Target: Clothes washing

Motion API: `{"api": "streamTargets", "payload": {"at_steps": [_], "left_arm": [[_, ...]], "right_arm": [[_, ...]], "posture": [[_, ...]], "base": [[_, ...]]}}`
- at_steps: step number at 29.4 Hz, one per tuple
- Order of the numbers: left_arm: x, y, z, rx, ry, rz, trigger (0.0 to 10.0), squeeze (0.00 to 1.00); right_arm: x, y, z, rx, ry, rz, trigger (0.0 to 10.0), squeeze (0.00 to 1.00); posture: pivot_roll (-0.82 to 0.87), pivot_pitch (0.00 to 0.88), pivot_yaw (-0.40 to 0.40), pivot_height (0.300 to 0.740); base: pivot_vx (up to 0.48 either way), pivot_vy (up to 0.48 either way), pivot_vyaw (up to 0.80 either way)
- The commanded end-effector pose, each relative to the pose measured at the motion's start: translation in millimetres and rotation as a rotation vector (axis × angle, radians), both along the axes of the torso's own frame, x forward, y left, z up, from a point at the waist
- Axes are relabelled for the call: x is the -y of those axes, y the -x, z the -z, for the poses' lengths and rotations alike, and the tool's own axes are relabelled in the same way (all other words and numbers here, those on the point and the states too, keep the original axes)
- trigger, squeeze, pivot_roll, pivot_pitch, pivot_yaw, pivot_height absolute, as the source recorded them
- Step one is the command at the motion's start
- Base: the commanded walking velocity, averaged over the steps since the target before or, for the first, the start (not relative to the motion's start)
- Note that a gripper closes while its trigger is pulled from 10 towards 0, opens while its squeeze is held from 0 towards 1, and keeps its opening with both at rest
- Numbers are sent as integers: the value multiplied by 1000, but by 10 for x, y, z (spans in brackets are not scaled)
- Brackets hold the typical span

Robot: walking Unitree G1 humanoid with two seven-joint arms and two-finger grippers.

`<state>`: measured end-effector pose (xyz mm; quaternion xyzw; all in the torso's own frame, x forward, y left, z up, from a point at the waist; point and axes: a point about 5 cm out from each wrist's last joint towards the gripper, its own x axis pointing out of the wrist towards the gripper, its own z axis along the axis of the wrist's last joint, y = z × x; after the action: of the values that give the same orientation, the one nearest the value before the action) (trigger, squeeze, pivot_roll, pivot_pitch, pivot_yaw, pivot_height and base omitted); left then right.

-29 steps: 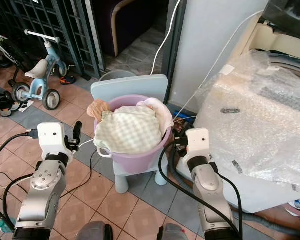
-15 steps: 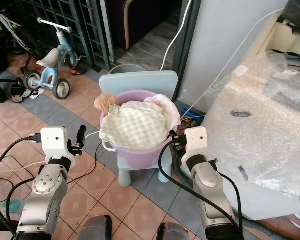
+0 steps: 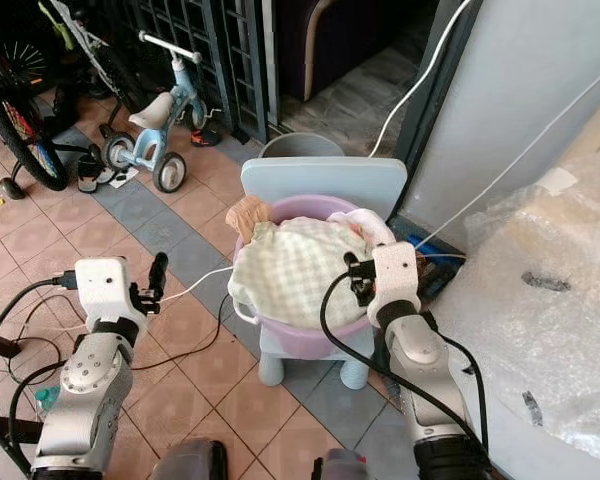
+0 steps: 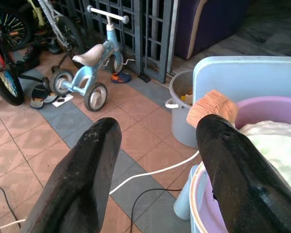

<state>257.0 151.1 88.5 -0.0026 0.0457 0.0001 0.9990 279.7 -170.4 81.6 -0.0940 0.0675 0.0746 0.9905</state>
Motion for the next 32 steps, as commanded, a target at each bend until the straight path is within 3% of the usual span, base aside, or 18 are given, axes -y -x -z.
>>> {"api": "streamTargets", "payload": {"at_steps": [1,5,9,13,21,28,29,30,31,32], "left_arm": [[-113,23,22,-16,-20,-37,10000,0],[-138,26,52,-43,-35,-73,10000,0],[-166,38,62,-58,-45,-94,10000,0],[-201,101,74,-87,-62,-93,10000,0],[-234,159,53,-94,-66,-100,10000,0],[-240,248,27,-108,-76,-101,10000,0],[-240,256,24,-109,-77,-101,10000,0],[-239,267,19,-109,-79,-100,10000,0],[-239,285,15,-111,-81,-99,10000,0],[-239,300,11,-113,-82,-98,10000,0]], "right_arm": [[-146,3,14,-14,-38,-19,10000,0],[-192,-2,97,-100,-53,-71,10000,0],[-238,14,265,-205,51,-167,10000,0],[-278,-111,433,-335,93,-188,10000,0],[-349,-318,428,-348,103,-173,10000,0],[-356,-411,523,-396,208,-96,9843,0],[-356,-412,537,-403,221,-94,6549,0],[-353,-413,552,-410,228,-88,4039,0],[-352,-410,571,-419,238,-84,0,0],[-352,-408,585,-425,244,-81,0,0]], "posture": [[31,136,-24,740],[34,139,-25,740],[51,146,-22,740],[84,160,-18,740],[129,181,-22,740],[169,204,-26,740],[169,204,-26,740],[176,210,-27,740],[184,217,-28,740],[185,219,-29,740]], "base": [[240,0,0],[0,0,0],[0,0,0],[0,0,0],[0,0,0],[0,0,0],[0,0,0],[0,0,0],[0,0,0],[0,0,0]]}}
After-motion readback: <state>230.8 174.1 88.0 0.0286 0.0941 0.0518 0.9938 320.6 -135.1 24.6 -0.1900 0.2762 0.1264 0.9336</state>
